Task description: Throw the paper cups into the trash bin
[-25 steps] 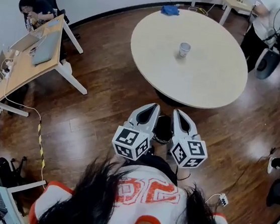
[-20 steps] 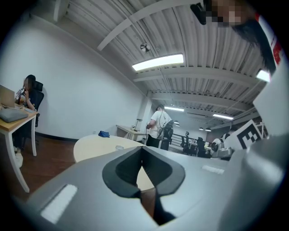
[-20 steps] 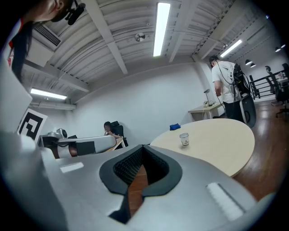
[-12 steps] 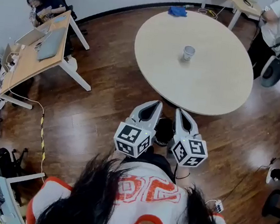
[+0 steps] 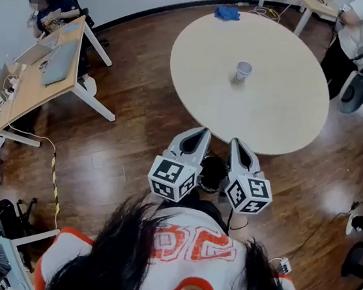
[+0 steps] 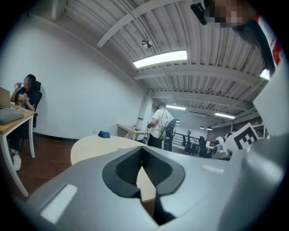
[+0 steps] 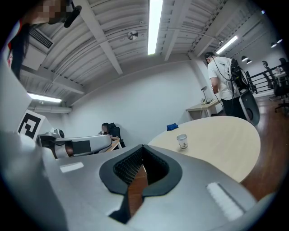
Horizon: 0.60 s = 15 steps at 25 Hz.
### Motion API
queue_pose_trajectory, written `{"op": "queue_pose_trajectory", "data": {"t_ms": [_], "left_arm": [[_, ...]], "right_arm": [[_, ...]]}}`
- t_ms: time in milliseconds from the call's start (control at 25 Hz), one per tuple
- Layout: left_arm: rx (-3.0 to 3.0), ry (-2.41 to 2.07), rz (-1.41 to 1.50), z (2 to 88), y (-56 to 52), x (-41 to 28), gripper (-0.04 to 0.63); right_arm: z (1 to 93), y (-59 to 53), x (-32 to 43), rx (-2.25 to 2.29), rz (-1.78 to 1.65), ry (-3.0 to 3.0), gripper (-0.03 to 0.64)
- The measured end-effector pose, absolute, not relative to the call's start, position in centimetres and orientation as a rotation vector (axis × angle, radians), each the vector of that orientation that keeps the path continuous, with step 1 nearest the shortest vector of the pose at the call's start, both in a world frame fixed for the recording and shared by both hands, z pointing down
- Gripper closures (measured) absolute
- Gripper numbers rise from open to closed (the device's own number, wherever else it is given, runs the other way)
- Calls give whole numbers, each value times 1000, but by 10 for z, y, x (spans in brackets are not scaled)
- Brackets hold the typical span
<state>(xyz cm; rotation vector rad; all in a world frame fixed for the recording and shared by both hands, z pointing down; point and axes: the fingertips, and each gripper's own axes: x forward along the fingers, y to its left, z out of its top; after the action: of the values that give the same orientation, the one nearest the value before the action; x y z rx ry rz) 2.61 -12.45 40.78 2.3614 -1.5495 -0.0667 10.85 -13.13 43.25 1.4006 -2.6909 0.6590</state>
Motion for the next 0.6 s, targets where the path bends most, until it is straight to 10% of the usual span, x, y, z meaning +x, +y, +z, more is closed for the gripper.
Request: {"op": "queue_pose_trajectory", "data": {"t_ms": [600], "left_arm": [[2452, -1347, -3, 418, -202, 16, 595]], "right_arm": [[452, -201, 89, 1464, 670, -2583, 615]]}}
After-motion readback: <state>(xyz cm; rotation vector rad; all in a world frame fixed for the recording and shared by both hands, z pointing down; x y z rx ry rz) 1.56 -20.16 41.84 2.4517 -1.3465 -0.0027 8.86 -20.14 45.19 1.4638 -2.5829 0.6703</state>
